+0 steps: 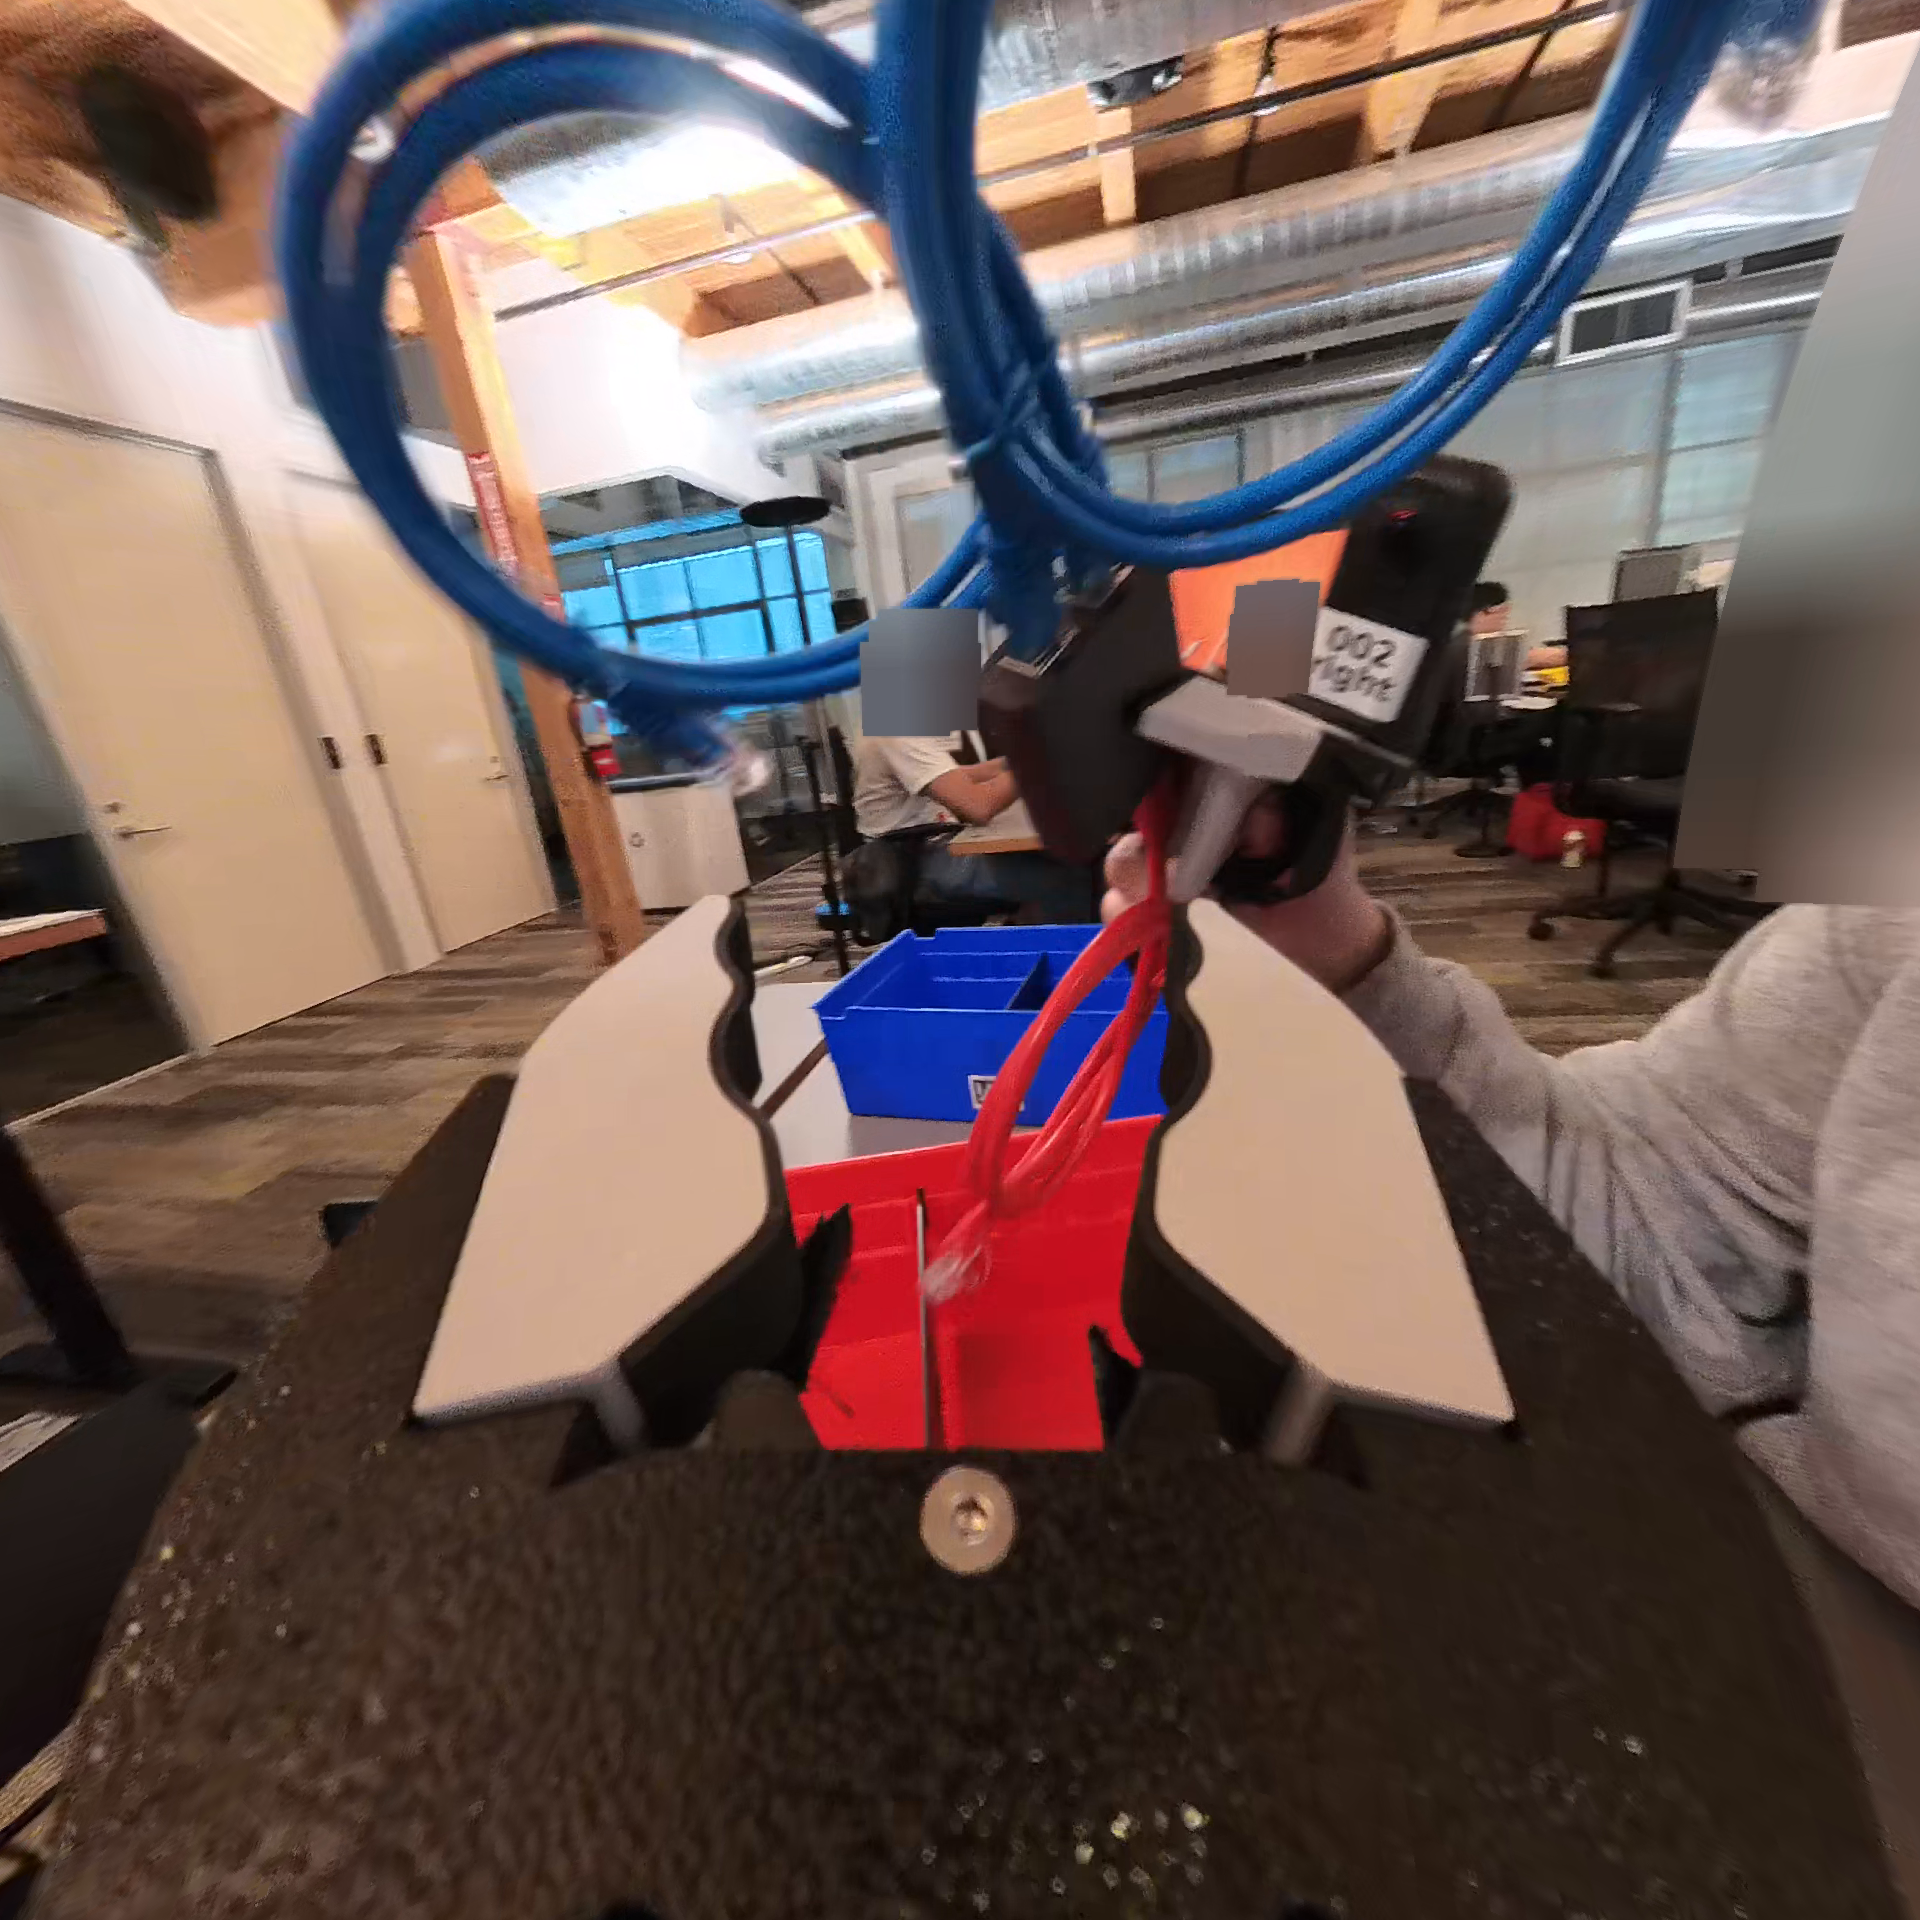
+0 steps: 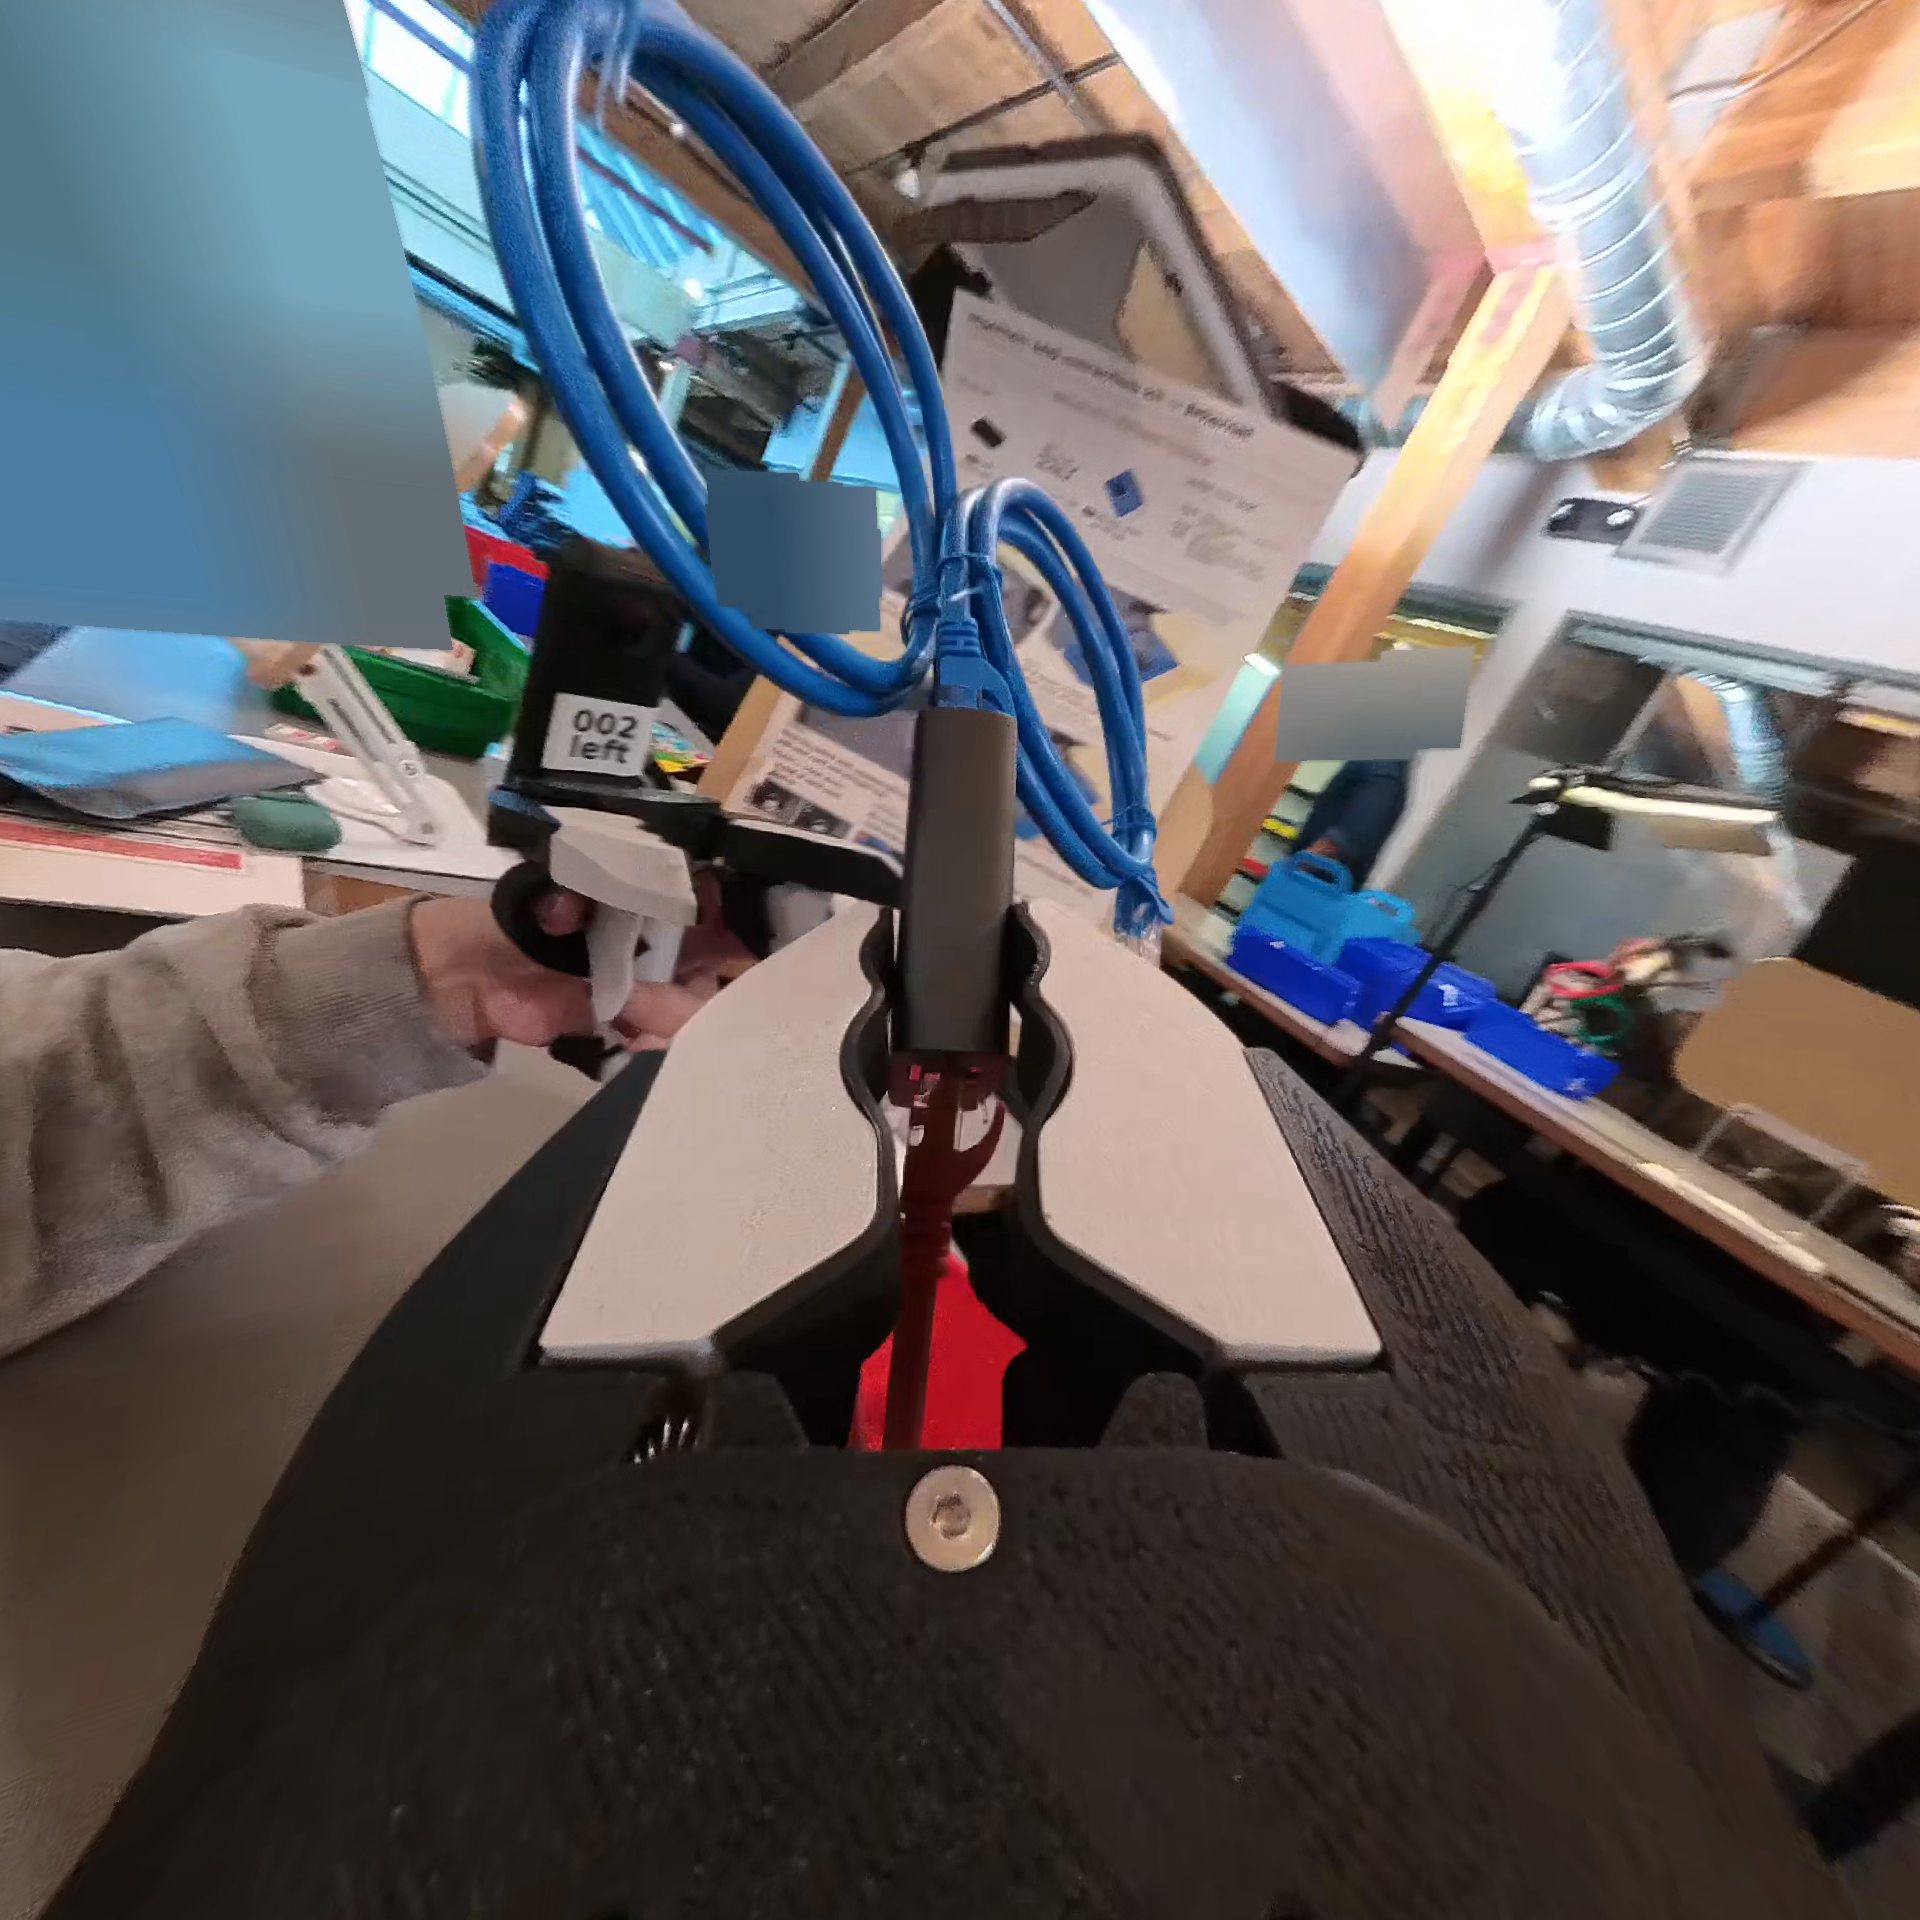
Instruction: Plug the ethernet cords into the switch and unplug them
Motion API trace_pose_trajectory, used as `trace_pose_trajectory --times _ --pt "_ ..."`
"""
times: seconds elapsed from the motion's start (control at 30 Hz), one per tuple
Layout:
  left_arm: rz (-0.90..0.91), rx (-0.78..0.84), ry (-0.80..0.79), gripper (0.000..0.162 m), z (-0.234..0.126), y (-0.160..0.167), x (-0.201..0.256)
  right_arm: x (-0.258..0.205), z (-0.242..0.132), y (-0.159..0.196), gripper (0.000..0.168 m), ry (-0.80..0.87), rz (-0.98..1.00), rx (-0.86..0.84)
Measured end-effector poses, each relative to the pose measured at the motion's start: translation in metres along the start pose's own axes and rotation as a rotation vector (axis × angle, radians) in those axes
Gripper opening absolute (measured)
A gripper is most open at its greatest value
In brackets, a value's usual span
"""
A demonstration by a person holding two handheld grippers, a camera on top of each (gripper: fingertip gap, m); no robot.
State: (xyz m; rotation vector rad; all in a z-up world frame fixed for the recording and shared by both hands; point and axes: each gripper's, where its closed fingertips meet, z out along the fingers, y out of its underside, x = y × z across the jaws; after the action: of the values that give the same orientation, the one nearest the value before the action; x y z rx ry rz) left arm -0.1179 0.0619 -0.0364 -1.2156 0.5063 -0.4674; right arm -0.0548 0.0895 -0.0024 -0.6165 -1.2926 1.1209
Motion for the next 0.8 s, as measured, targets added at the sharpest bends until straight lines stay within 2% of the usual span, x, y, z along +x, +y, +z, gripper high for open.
trace_pose_trajectory --times 0.23,0.53,0.7,0.8 --pt "0.081 -0.017 -0.068 0.068 -0.004 -0.008 -0.002 0.034 -0.085 -0.031 0.019 0.244 -0.180 -0.051" --pt "0.093 -0.047 -0.049 0.064 0.005 -0.002 0.007 0.089 -0.203 -0.020 0.018 0.401 -0.264 -0.328" --pt "0.111 -0.064 -0.043 0.063 0.010 0.002 0.011 0.114 -0.246 -0.019 0.018 0.486 -0.309 -0.384" --pt "0.125 -0.069 -0.045 0.063 0.011 0.003 0.012 0.135 -0.253 -0.013 0.018 0.450 -0.356 -0.434"
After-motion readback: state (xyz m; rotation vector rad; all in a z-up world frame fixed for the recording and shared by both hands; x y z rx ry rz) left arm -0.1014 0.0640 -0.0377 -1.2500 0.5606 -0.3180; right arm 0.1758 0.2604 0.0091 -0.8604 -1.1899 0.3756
